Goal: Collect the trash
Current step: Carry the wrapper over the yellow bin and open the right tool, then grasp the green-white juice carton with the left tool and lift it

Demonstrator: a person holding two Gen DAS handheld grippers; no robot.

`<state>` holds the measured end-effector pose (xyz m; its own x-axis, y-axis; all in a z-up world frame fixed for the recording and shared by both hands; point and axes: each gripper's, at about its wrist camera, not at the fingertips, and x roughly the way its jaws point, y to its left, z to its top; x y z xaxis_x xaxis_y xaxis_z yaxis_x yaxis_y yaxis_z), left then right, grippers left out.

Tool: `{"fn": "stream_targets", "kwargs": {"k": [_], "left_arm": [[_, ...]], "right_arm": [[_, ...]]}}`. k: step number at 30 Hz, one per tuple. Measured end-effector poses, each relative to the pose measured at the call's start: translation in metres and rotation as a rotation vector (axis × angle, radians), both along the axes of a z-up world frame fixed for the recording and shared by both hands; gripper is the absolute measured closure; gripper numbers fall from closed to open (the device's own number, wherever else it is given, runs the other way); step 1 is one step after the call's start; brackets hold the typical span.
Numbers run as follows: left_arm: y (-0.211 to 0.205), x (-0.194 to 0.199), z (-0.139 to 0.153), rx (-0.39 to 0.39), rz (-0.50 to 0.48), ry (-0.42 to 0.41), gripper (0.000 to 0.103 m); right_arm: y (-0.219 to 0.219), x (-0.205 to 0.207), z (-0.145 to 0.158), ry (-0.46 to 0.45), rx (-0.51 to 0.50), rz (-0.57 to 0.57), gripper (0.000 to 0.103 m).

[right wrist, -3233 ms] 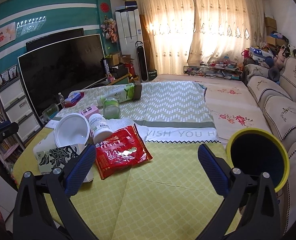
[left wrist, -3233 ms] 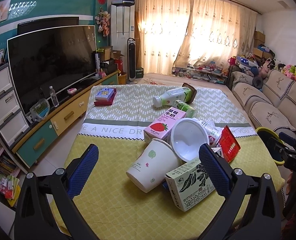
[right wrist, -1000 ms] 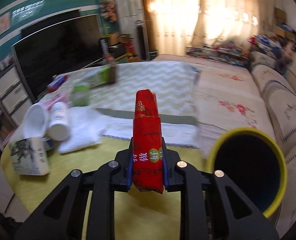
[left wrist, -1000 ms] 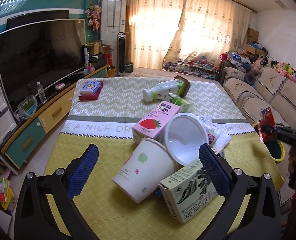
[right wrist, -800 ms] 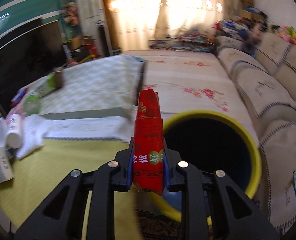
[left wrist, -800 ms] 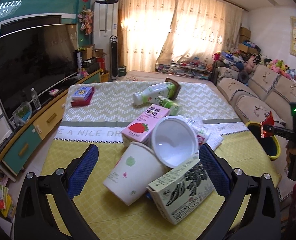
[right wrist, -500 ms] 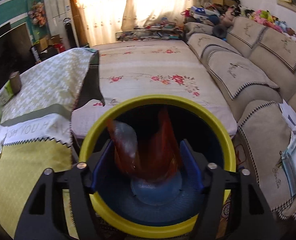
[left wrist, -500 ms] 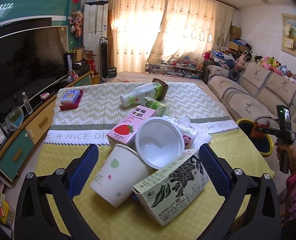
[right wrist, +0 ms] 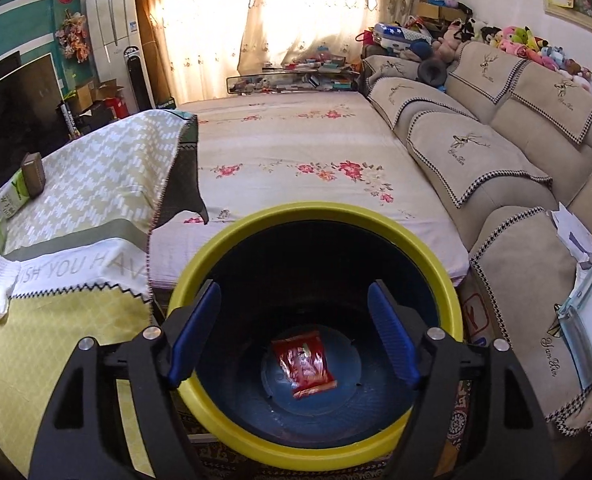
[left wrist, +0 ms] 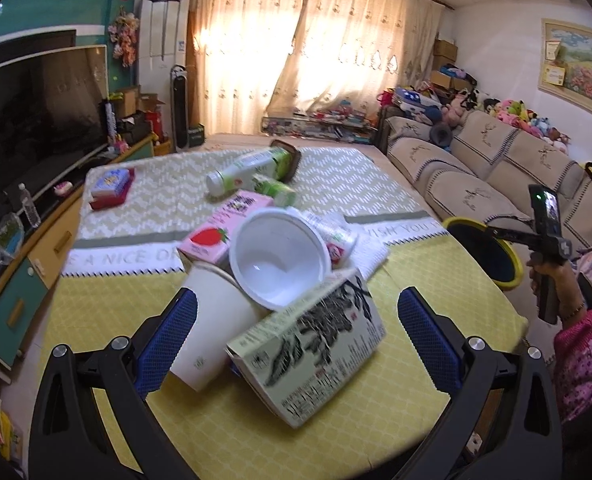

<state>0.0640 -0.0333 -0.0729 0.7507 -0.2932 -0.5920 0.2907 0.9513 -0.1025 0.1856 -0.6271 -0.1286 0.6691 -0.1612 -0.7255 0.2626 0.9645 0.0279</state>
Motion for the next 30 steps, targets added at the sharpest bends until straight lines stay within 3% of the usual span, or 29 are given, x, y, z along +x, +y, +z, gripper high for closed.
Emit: {"fn": "stream_targets", "kwargs": {"k": [7,17,30], "left_arm": [[-0.007,-0.007,-0.015,-0.017,-0.062,0.041,0.004],[-0.008,-0.007,-0.030,-0.005,-0.027,0.108,0.004],[-0.005,0.004,-0.064,-0.049,-0.035,0.226,0.004]], "right_arm": [[0.017,0.004,0.001,-0.001,0.005,0.037,0.029],[0.036,0.007,0.007,-0.026,0.014,0.085,0.029],[0.047,0.004,0.016,-0.056,0.021,0.120,0.026]]}}
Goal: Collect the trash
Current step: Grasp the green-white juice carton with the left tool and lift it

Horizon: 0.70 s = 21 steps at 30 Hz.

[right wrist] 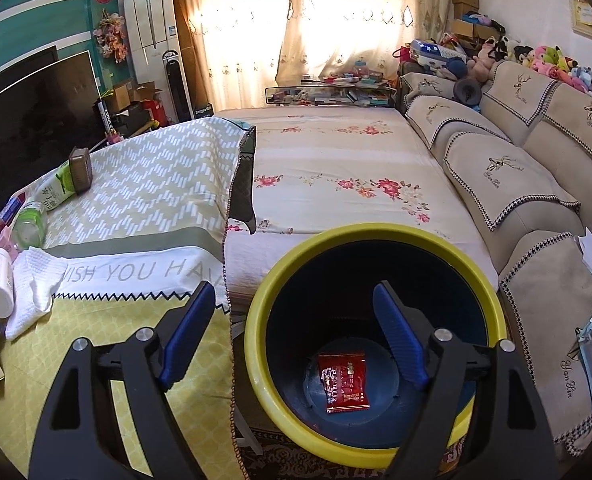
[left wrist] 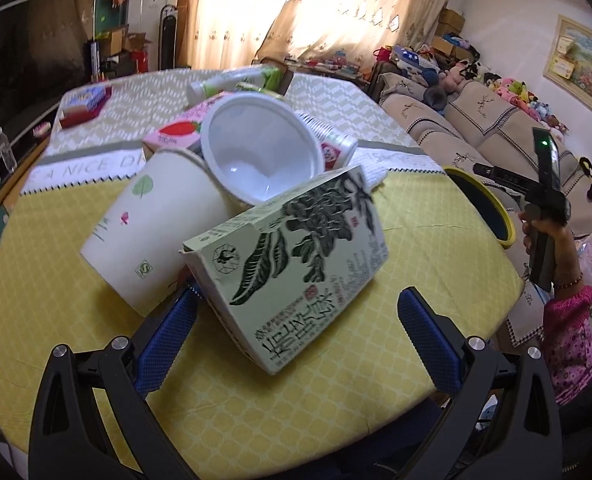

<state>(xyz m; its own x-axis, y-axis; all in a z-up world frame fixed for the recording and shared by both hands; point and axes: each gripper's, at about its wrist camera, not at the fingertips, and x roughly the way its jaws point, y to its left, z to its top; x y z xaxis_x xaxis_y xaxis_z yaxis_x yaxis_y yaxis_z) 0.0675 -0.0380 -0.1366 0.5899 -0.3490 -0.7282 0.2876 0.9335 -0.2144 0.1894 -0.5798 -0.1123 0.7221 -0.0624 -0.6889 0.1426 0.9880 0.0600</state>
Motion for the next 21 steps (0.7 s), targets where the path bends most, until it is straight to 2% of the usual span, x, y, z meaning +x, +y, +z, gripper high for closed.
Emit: {"fn": "stream_targets", "kwargs": {"k": [2,5,14,18,21], "left_arm": [[0.001,0.007,-0.006,-0.011,0.006,0.019,0.004],[0.001,0.013,-0.009,-0.017,0.001,0.000,0.006],[-0.010,0.012,0.003,-0.050,-0.055,-0.055,0.043],[-0.026,0.000,0.011,-0.019,-0.124,-0.133,0.051],[-0.037,-0.001,0.008,-0.007,-0.193,-0.135,0.054]], "right_arm": [[0.000,-0.001,0.000,-0.001,0.002,0.001,0.026],[0.001,-0.001,-0.001,-0.001,0.006,0.002,0.026],[0.003,-0.002,0.001,-0.010,0.013,0.014,0.025],[0.004,-0.003,0.001,-0.013,0.017,0.017,0.025],[0.004,-0.004,0.001,-0.013,0.018,0.019,0.025]]}}
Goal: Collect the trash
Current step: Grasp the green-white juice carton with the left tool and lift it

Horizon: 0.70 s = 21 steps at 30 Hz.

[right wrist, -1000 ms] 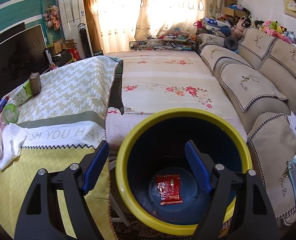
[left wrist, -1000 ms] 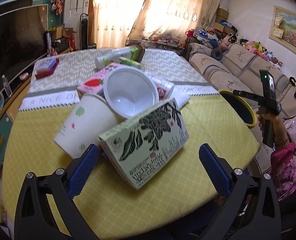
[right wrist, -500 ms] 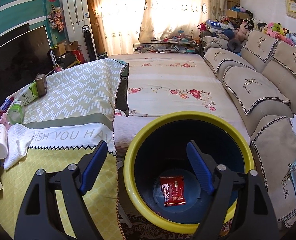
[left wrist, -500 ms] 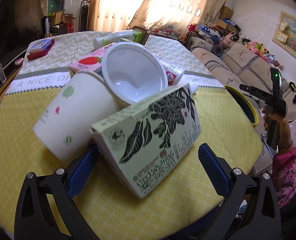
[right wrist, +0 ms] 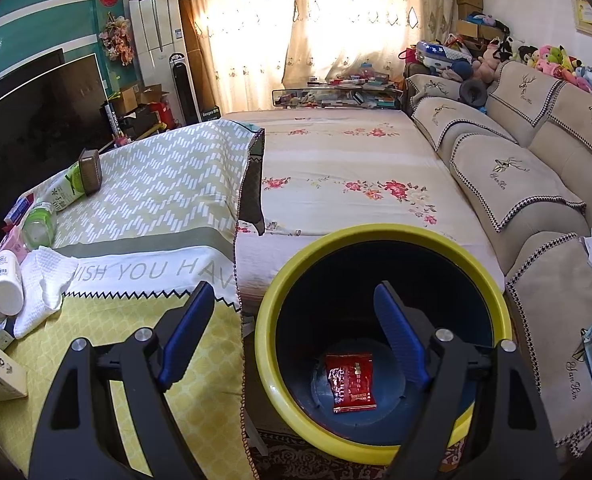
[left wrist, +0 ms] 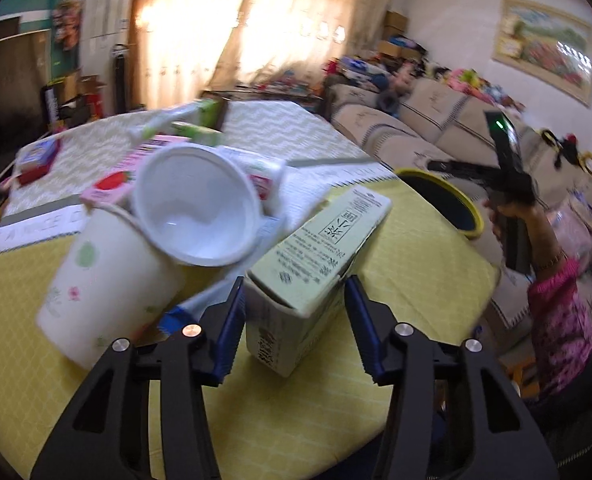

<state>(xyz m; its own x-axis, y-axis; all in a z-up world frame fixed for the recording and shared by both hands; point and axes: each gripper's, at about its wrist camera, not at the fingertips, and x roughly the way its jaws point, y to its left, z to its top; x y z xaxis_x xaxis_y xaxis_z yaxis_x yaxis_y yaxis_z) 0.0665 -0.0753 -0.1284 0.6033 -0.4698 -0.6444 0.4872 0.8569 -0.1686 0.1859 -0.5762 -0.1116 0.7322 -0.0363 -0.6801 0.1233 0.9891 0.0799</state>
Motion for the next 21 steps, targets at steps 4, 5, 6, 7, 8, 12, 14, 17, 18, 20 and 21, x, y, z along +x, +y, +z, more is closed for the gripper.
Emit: {"fn": "stream_targets", "kwargs": {"k": [4,5,6,7,8,12,14,17,18,20,21], "left_arm": [[-0.013,-0.001,0.001,0.013,-0.061,-0.016,0.054],[-0.015,-0.001,0.001,0.010,-0.068,-0.022,0.054],[-0.018,0.000,0.002,0.006,-0.076,-0.029,0.054],[-0.020,0.001,0.003,0.007,-0.081,-0.032,0.054],[-0.021,0.002,0.001,0.010,-0.084,-0.033,0.054],[-0.028,0.011,-0.005,0.020,-0.090,-0.009,0.062],[-0.031,0.012,-0.007,0.001,-0.108,0.006,0.070],[-0.036,0.013,-0.005,0.015,-0.102,-0.013,0.073],[-0.037,0.013,-0.002,0.008,-0.100,-0.017,0.073],[-0.038,0.015,0.002,-0.005,-0.096,-0.021,0.073],[-0.040,0.016,0.006,-0.009,-0.095,-0.029,0.073]], "right_arm": [[-0.001,-0.002,0.000,0.001,-0.001,0.000,0.025],[-0.001,-0.002,0.000,0.001,0.000,0.000,0.025],[-0.002,-0.003,0.000,0.000,0.003,-0.001,0.025],[-0.002,-0.003,0.000,-0.001,0.004,-0.002,0.025],[-0.004,-0.004,0.000,-0.002,0.005,-0.003,0.025],[-0.005,-0.005,-0.001,-0.001,0.007,-0.001,0.025],[-0.006,-0.006,-0.001,-0.003,0.011,0.000,0.025],[-0.011,-0.010,0.000,-0.014,0.020,-0.006,0.025],[-0.013,-0.013,0.002,-0.025,0.026,-0.010,0.025],[-0.017,-0.018,0.007,-0.043,0.032,-0.017,0.025],[-0.019,-0.021,0.010,-0.052,0.032,-0.020,0.025]]}}
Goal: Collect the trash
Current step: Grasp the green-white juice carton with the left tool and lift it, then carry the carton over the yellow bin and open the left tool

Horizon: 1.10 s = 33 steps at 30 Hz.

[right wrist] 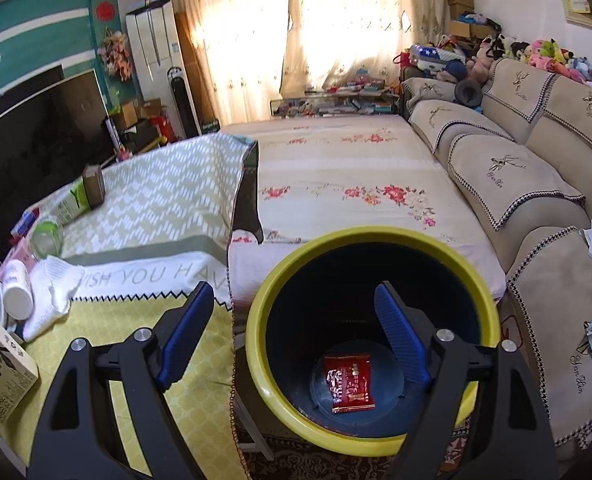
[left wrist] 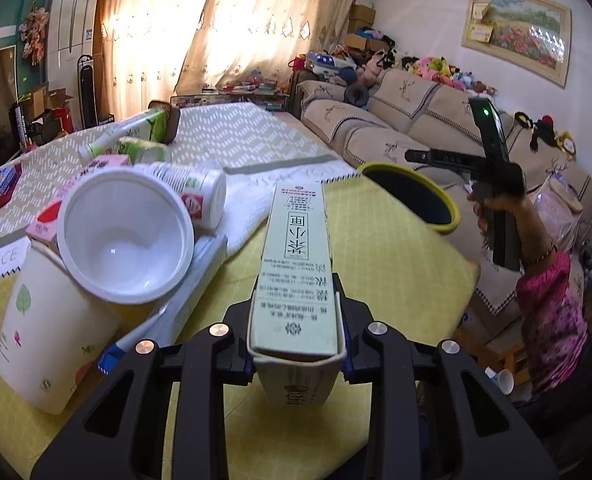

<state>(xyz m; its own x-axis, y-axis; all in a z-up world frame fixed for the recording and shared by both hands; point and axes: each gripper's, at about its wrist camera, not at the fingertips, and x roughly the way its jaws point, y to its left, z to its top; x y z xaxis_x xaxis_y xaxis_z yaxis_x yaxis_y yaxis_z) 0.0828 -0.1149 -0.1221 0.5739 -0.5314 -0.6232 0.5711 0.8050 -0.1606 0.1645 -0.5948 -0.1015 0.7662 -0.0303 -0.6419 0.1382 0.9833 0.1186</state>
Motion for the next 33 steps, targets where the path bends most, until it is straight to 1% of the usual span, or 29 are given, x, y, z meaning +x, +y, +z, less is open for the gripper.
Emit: {"fn": "stream_targets", "kwargs": {"k": [3,6,11,14,19,23,27,31,32,33], "left_arm": [[-0.005,0.001,0.011,-0.007,-0.009,-0.022,0.073],[-0.019,0.006,0.027,-0.013,-0.031,-0.044,0.073],[-0.065,0.025,0.044,-0.023,-0.118,-0.054,0.073],[-0.105,0.037,0.048,-0.017,-0.185,-0.060,0.073],[-0.180,0.061,0.044,-0.011,-0.297,-0.033,0.073],[-0.232,0.079,0.041,-0.011,-0.349,-0.011,0.073],[-0.272,0.098,0.032,-0.004,-0.362,0.005,0.073],[-0.306,0.126,0.017,0.010,-0.324,0.044,0.071],[-0.312,0.132,0.015,0.013,-0.309,0.045,0.064],[-0.315,0.136,0.013,0.015,-0.295,0.045,0.051]], "right_arm": [[-0.006,-0.012,0.013,-0.041,-0.005,-0.018,0.025],[-0.015,-0.029,0.027,-0.084,-0.021,-0.053,0.025],[-0.032,-0.059,0.043,-0.120,-0.063,-0.115,0.025],[-0.040,-0.077,0.050,-0.131,-0.102,-0.151,0.025],[-0.059,-0.103,0.056,-0.144,-0.123,-0.220,0.024],[-0.075,-0.119,0.057,-0.148,-0.113,-0.265,0.024],[-0.087,-0.129,0.057,-0.148,-0.106,-0.301,0.024],[-0.092,-0.133,0.056,-0.144,-0.099,-0.312,0.023],[-0.092,-0.133,0.056,-0.143,-0.098,-0.310,0.023],[-0.092,-0.133,0.056,-0.143,-0.097,-0.308,0.023]]}}
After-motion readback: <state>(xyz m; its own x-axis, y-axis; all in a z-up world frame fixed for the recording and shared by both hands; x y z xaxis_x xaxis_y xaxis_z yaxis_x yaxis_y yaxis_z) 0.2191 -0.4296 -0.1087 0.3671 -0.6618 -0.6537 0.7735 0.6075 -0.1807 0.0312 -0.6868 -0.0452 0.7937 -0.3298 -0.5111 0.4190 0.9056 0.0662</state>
